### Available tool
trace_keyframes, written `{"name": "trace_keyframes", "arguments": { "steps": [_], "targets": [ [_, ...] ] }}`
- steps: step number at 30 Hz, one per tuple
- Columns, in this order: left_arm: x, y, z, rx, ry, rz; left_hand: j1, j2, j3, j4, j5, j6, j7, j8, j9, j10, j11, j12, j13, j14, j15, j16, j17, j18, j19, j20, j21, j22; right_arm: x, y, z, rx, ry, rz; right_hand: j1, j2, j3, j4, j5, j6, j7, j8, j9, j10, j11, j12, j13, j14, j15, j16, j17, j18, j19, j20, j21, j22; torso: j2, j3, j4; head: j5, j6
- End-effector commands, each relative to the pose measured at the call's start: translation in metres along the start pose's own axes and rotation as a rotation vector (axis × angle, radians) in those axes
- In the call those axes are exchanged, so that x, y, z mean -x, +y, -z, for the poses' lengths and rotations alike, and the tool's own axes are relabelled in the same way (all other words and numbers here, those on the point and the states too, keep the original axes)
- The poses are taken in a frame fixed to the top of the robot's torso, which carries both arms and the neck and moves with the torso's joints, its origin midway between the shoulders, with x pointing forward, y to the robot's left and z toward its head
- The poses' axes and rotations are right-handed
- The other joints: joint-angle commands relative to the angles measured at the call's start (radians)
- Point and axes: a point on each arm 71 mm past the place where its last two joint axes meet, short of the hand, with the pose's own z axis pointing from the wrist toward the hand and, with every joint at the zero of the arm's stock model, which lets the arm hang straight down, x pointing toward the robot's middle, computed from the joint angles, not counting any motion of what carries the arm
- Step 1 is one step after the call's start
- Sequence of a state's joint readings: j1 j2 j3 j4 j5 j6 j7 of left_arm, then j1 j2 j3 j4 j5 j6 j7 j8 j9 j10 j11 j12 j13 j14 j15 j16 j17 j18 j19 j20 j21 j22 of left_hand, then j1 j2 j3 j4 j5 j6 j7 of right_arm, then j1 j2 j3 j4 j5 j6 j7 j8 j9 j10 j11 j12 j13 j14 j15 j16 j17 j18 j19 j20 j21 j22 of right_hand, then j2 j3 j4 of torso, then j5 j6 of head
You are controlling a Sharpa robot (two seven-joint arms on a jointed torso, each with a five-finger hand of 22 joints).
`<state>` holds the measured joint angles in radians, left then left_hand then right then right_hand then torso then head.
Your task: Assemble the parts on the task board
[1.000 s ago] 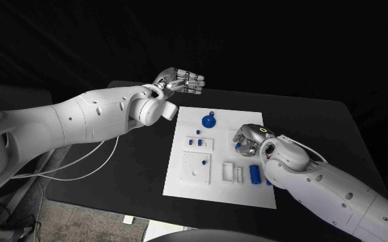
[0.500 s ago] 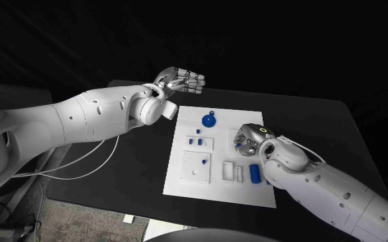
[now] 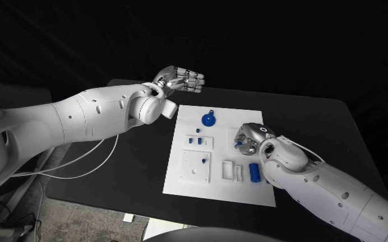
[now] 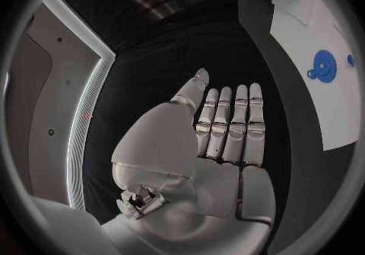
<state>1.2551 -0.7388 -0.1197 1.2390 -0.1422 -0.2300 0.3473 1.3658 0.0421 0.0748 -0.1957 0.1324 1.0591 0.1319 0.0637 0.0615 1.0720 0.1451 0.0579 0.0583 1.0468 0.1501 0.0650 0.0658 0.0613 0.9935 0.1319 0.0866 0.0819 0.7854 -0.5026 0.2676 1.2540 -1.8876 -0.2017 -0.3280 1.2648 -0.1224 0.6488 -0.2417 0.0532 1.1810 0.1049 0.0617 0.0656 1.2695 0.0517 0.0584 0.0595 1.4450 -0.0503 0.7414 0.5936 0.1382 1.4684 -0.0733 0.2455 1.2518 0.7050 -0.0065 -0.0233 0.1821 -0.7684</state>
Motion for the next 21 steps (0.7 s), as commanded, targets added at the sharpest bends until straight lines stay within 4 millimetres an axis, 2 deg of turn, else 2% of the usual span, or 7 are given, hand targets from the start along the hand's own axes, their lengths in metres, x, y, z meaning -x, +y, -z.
{"name": "trace_keyframes", "arguments": {
  "steps": [1,6,10,16,21],
  "targets": [
    [-0.0012,-0.0015,-0.0005,-0.009,0.003,0.000,0.002,-0.003,-0.005,0.001,-0.001,-0.002,0.004,0.000,0.000,-0.009,-0.001,0.002,-0.001,-0.009,0.000,-0.005,-0.001,0.017,0.001,0.006,0.004,-0.001,-0.0019,-0.0004,0.0008,-0.003,0.001,0.018,-0.005,-0.016,0.004,-0.005,-0.003,-0.007,0.000,0.001,-0.001,-0.015,0.005,0.003,0.000,-0.002,0.000,-0.002,0.002,0.008,0.023,0.000,0.004,0.005,0.000,0.0002,-0.0004,0.000,0.000],
    [-0.0013,-0.0014,-0.0005,-0.009,0.003,0.000,0.001,-0.003,-0.006,0.002,-0.001,-0.002,0.004,0.000,0.000,-0.009,-0.001,0.002,-0.001,-0.009,0.000,-0.005,-0.001,0.017,0.001,0.007,0.004,-0.001,-0.0014,0.0009,0.0013,0.001,-0.007,0.016,-0.001,-0.016,0.009,-0.008,-0.003,-0.006,0.000,0.001,-0.001,-0.013,0.004,0.003,0.000,-0.002,0.000,-0.001,0.004,0.011,0.024,0.001,0.005,0.010,0.000,0.0007,-0.0001,0.000,-0.002],
    [-0.0013,-0.0014,-0.0005,-0.009,0.004,0.001,0.001,-0.003,-0.006,0.002,-0.001,-0.002,0.004,0.000,0.000,-0.009,-0.001,0.002,-0.001,-0.009,0.000,-0.005,-0.001,0.017,0.001,0.007,0.004,-0.001,-0.0001,0.0021,0.0017,0.006,-0.028,0.009,0.013,-0.005,0.018,-0.014,-0.004,0.008,-0.004,0.002,0.000,0.028,-0.006,0.006,0.002,-0.002,-0.006,0.000,0.006,0.011,0.024,-0.003,0.007,0.018,0.000,0.0006,-0.0004,-0.001,-0.002],
    [-0.0015,-0.0014,-0.0005,-0.009,0.004,0.002,0.001,-0.002,-0.008,0.007,-0.001,-0.003,0.004,0.000,0.000,-0.010,0.000,0.003,-0.001,-0.008,0.001,-0.005,-0.001,0.018,0.002,0.007,0.004,-0.001,0.0026,0.0033,0.0026,0.009,-0.068,0.007,0.029,0.009,0.043,-0.026,-0.005,0.045,-0.016,0.005,0.002,0.090,-0.021,0.008,0.003,0.002,-0.016,0.004,0.012,0.004,0.025,-0.014,0.026,0.041,0.000,0.0002,0.0003,-0.001,-0.004],
    [-0.0010,-0.0012,-0.0006,-0.008,0.003,0.001,0.001,-0.002,-0.008,0.007,-0.001,-0.003,0.004,0.000,0.000,-0.010,0.000,0.003,-0.001,-0.008,0.001,-0.005,-0.001,0.018,0.002,0.007,0.004,-0.001,0.0057,0.0040,0.0037,0.013,-0.109,0.005,0.023,0.007,0.071,-0.029,-0.005,0.068,-0.022,0.002,0.002,0.115,-0.027,0.005,0.003,0.007,-0.021,0.012,0.021,-0.007,0.028,-0.021,0.078,0.075,0.000,0.0000,0.0000,-0.001,-0.007]
  ]
}}
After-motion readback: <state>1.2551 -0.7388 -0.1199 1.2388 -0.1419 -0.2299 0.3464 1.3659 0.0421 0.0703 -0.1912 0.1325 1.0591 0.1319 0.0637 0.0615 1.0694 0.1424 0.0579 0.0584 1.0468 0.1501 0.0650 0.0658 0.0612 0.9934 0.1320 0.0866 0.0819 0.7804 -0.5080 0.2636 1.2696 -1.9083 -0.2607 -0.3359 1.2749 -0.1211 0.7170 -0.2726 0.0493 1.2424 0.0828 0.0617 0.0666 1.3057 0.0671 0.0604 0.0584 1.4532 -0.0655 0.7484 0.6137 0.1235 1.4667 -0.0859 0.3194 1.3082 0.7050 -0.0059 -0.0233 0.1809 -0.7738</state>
